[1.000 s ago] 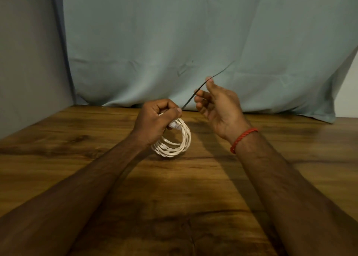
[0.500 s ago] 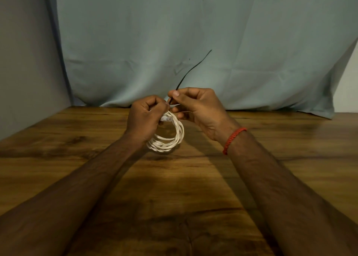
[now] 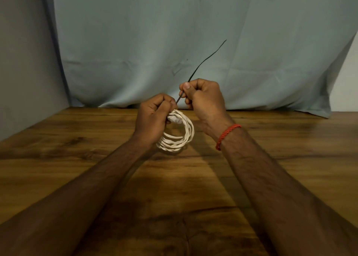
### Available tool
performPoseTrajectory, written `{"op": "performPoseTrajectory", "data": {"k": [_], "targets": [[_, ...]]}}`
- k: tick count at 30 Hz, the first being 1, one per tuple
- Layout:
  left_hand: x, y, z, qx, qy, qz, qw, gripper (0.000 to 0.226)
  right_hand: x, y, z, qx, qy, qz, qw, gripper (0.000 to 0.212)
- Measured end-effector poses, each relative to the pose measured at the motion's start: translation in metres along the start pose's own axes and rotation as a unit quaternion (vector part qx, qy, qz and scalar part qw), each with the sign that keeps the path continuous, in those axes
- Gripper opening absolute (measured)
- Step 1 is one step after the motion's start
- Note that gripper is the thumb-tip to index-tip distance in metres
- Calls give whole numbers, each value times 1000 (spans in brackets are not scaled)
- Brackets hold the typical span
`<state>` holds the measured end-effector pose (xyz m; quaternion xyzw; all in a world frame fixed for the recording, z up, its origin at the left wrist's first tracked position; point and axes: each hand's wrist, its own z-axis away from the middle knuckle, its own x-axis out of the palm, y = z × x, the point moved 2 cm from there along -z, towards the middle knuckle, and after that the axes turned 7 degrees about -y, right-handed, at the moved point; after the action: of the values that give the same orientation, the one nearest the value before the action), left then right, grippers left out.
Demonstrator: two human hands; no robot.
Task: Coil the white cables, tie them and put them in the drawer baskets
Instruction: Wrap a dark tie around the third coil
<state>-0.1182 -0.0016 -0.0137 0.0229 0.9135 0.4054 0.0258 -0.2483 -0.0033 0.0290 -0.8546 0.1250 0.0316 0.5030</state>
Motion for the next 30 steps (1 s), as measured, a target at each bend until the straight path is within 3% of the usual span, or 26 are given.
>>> {"op": "performPoseTrajectory", "data": {"k": [7,15,21,26,30], "targets": [[11,8,1,9,15,15,1000,20,-7,-3,-1,1,22,-22,1000,24],[-7,-6,5,10,27,-32,999,21,-2,9,4,81,-30,-86,993,13],[-13,2,6,13,60,33,998,19,4,15,8,137,-66,-27,988,15],[-12,5,5,41,54,-13,998,26,7,20,7,165,-103,19,981,17],[-26,2,-4,52,118,-51,990,25,5,18,6,155,-146,64,975,39]]}}
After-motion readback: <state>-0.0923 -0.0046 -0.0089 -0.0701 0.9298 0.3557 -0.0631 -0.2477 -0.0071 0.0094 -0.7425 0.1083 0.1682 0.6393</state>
